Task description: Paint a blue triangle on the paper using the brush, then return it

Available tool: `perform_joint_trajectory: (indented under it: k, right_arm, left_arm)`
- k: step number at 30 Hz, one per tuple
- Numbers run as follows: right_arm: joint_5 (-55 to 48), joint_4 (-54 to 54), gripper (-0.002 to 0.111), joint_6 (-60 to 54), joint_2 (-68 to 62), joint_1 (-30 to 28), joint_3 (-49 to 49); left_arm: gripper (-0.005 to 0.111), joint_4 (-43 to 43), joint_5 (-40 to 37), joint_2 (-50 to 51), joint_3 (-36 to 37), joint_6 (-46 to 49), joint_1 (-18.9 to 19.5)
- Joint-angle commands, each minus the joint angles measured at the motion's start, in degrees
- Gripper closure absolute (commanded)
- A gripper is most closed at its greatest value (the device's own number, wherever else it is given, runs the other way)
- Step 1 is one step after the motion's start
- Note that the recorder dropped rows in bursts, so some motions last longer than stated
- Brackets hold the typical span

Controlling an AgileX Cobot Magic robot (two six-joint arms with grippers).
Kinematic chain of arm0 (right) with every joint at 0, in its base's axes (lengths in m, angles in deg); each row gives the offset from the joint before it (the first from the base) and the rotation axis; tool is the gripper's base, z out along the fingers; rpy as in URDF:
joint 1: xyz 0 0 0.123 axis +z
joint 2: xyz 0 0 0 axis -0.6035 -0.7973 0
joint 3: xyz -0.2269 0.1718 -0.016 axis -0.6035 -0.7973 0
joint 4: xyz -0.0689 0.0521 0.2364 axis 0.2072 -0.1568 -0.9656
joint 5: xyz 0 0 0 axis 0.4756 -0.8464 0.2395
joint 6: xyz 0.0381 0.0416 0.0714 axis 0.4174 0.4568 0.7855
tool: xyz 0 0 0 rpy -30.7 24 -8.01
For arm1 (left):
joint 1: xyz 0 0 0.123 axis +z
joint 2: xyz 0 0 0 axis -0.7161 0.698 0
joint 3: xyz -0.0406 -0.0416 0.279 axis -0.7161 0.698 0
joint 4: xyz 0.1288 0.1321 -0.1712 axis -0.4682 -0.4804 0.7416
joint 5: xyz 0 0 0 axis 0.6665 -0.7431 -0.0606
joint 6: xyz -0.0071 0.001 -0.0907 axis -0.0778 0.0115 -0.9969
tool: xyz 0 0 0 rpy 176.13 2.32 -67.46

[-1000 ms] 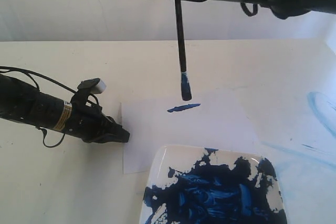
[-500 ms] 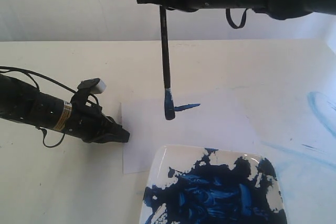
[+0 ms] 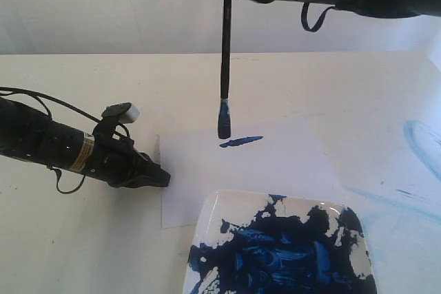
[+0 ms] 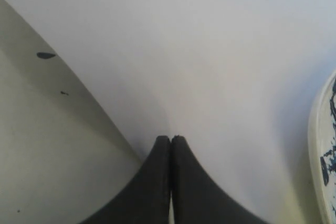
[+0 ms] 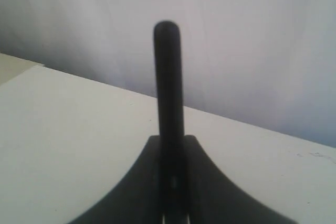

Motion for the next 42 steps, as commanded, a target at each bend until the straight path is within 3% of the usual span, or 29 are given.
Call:
perform_joint_trajectory:
  k: [1,6,24,42]
  right_arm:
    - [2.6,-6.1,0.108,-8.1,-1.7,-0.6,-0.3]
    - [11.3,-6.1,0.108,-6.0,-3.7,0.2,-0.3]
    - [9.6,-6.1,0.108,-2.6,-14.6,0.2,9.1]
    - [9.2,-6.1,0.108,-2.6,-16.9,0.2,11.0]
  left_arm:
    - [0.107,-1.0,-2.1,0.0,0.1,0.1,-0.2]
    - [0.107,-1.0,-2.1,0.0,0.1,0.1,-0.2]
    - [0.107,-1.0,-2.1,0.0,0.1,0.1,-0.2]
    - [0.107,-1.0,-2.1,0.0,0.1,0.1,-0.2]
